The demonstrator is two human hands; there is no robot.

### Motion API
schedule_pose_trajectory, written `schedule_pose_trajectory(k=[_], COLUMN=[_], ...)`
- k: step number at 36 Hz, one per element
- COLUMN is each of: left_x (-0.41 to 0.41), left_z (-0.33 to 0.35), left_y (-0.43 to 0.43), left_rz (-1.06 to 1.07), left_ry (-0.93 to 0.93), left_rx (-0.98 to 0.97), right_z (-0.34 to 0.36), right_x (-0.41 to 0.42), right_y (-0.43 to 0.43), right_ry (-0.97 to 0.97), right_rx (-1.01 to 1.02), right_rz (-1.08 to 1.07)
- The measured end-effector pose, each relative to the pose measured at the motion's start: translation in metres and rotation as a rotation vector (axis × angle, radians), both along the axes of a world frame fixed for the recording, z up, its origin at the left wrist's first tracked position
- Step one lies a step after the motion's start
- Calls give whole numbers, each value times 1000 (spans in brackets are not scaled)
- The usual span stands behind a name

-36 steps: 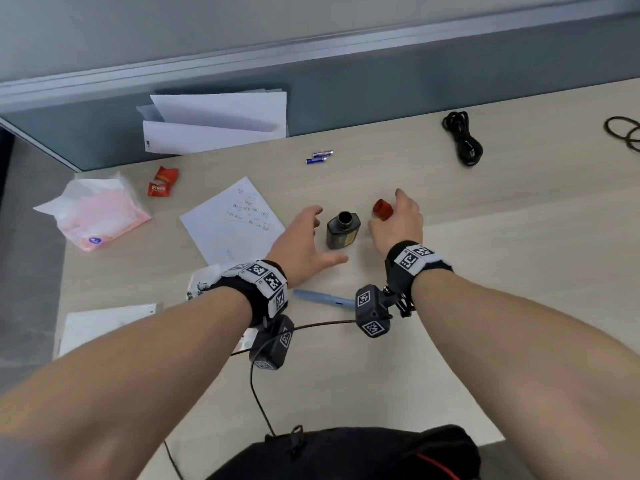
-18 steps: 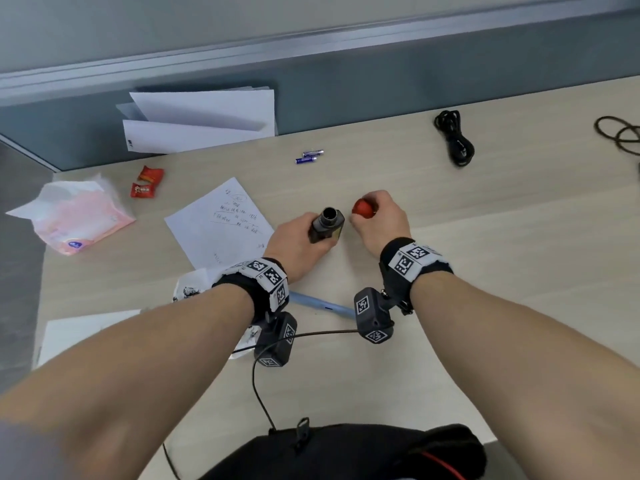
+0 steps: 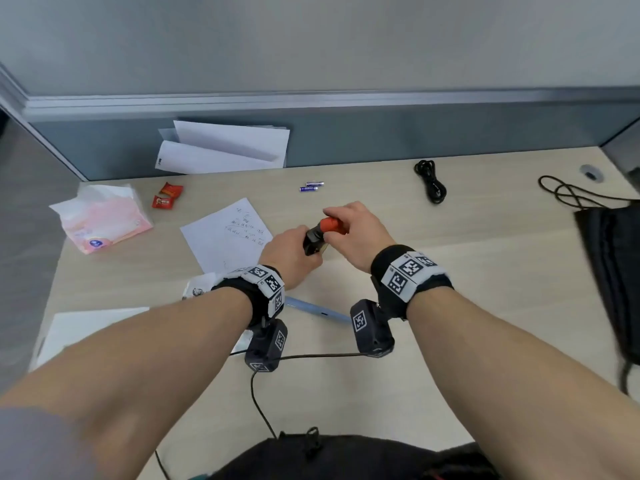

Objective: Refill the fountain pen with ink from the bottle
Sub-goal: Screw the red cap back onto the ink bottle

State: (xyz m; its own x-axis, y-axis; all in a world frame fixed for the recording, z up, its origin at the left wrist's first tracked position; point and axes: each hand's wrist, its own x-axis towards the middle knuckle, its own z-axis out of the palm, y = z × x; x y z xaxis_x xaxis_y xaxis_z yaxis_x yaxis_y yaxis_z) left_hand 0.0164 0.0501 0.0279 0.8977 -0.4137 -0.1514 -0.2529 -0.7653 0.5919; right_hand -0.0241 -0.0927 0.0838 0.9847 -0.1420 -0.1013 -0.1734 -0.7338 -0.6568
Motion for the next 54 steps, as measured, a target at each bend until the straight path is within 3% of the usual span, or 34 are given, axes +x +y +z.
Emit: schedule_pose_trajectory(k=[9, 18, 25, 28, 31, 36, 41, 48, 54], left_x=[-2, -3, -5, -7, -10, -10, -1, 6, 10], left_z=[-19, -26, -10, 1, 13, 51, 109, 202, 283], left_y=[-4, 9, 22, 28, 32, 43, 74, 129, 162], left_rz=[-126, -133, -34, -15, -17, 47, 140, 244, 364], left_ry=[-16, -19, -20, -48, -69, -153, -260, -429, -581], left_rx=[146, 202, 167, 169, 164, 110, 115, 170, 155], right_z=[-12, -13, 1, 11, 24, 62, 113, 211, 294], right_x=[0, 17, 7, 2, 3, 7, 17, 42, 52], right_y=[-6, 5, 9, 12, 15, 24, 54, 101, 137], right_ry=[121, 266, 182, 147, 152, 45, -113, -168, -372], right_rx=[-145, -116, 124, 26, -56, -91, -76, -282, -354], right_rz=[86, -55, 31, 163, 120, 33, 305, 333, 401])
